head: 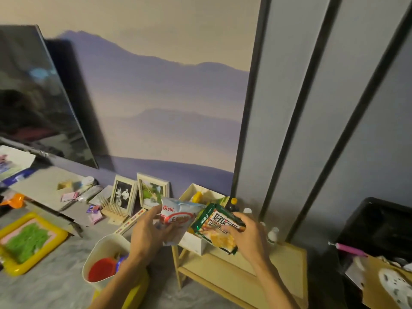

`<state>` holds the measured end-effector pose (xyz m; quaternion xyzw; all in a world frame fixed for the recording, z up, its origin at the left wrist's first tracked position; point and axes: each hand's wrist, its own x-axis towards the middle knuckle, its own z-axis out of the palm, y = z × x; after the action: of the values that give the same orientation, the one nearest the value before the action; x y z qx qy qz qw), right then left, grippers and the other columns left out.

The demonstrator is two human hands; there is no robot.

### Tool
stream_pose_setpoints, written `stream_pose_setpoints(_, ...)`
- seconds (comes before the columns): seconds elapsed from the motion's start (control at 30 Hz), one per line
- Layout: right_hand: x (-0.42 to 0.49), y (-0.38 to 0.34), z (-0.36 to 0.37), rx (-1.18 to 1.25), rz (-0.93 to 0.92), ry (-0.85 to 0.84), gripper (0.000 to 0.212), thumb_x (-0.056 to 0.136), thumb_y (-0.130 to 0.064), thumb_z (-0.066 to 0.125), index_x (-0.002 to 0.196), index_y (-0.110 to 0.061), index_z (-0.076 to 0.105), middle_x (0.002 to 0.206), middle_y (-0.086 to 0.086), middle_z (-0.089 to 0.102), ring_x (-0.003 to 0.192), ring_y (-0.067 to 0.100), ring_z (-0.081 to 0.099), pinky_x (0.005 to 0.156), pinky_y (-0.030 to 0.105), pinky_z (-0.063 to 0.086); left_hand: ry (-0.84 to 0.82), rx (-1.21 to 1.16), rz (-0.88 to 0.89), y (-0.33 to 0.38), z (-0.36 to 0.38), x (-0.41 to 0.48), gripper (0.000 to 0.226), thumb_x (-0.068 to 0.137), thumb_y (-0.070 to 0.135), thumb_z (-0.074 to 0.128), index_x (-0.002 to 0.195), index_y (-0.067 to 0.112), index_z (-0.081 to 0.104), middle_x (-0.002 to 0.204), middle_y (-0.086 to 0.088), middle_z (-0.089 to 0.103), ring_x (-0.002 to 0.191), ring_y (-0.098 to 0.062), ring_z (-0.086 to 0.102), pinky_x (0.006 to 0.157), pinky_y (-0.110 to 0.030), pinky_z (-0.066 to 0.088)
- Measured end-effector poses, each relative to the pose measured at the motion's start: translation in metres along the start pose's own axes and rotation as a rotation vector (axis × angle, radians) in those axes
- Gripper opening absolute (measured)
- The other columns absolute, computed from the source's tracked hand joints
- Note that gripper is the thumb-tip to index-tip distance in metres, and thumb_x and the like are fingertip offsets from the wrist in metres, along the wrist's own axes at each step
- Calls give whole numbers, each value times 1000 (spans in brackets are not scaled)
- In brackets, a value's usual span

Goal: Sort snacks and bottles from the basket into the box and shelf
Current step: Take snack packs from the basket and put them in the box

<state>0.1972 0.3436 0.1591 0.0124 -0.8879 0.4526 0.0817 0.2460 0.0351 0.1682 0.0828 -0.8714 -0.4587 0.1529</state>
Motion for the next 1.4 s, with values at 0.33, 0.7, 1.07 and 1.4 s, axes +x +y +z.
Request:
stream_pose_setpoints(0.33,141,22,101,-37,142,-49,57,81,-56,87,130,-34,70,117,-10,70,103,11,69,76,33,64,1,29,-149,-61,28,136,58,80,41,88,128,44,57,111,21,69,93,1,69,67,-18,57)
stream_pose_setpoints(0.7,173,54,190,-253,537,33,60,80,-74,75,118,-27,76,102,-9,80,91,16,75,68,33,59,-195,129,-247,-128,104,220,56,78,56,88,124,41,60,109,18,75,94,-6,74,80,-39,66)
stream_pose_setpoints(1.07,151,29,252,-259,818,149,58,81,-74,76,112,-25,74,106,-4,76,95,18,71,80,37,59,-486,251,-188,-199,126,262,67,77,72,80,130,36,61,115,14,78,96,-9,75,83,-43,66)
stream_pose_setpoints(1.4,126,98,295,-386,794,124,55,85,-73,60,113,-28,73,101,-9,75,94,16,72,76,40,62,-604,327,-125,-208,137,264,67,75,73,80,128,34,65,109,11,77,94,-14,75,80,-41,65)
